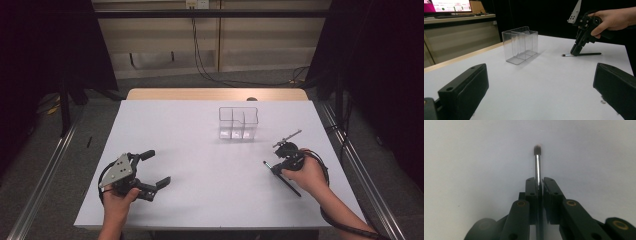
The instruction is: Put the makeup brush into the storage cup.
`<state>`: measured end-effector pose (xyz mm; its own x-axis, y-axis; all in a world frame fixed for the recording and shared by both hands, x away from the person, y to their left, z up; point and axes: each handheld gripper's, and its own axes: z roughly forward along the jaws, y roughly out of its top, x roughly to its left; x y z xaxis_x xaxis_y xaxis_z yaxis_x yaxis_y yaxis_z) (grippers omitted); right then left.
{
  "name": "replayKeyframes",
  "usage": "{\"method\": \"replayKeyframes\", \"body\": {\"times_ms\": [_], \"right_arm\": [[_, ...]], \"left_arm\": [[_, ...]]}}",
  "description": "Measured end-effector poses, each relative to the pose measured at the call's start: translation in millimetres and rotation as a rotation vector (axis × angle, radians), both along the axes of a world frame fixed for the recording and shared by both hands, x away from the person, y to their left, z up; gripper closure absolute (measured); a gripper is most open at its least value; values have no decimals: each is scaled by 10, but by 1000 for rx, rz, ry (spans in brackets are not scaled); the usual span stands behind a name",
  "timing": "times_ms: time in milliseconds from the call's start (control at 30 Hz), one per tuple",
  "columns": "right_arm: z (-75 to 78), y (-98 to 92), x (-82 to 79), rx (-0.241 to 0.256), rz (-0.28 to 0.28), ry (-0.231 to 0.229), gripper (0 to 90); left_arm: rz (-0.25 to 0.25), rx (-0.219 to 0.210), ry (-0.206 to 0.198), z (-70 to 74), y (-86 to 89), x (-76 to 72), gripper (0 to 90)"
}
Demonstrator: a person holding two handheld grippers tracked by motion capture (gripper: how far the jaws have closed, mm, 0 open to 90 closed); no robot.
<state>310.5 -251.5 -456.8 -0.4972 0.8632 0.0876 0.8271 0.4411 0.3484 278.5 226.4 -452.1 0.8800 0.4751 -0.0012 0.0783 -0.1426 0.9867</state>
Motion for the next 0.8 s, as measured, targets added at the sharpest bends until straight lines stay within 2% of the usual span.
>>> {"method": "replayKeyframes", "body": {"times_ms": [200,467,800], "right_arm": [[12,-42,-15,-1,-17,9,774],[25,-71,-89,12,-8,21,765],[26,-41,-137,-29,16,52,766]], "left_arm": [[1,4,-3,4,5,-3,0],[-2,1,0,6,-16,0,0],[-9,-2,4,-2,-38,25,0]]}}
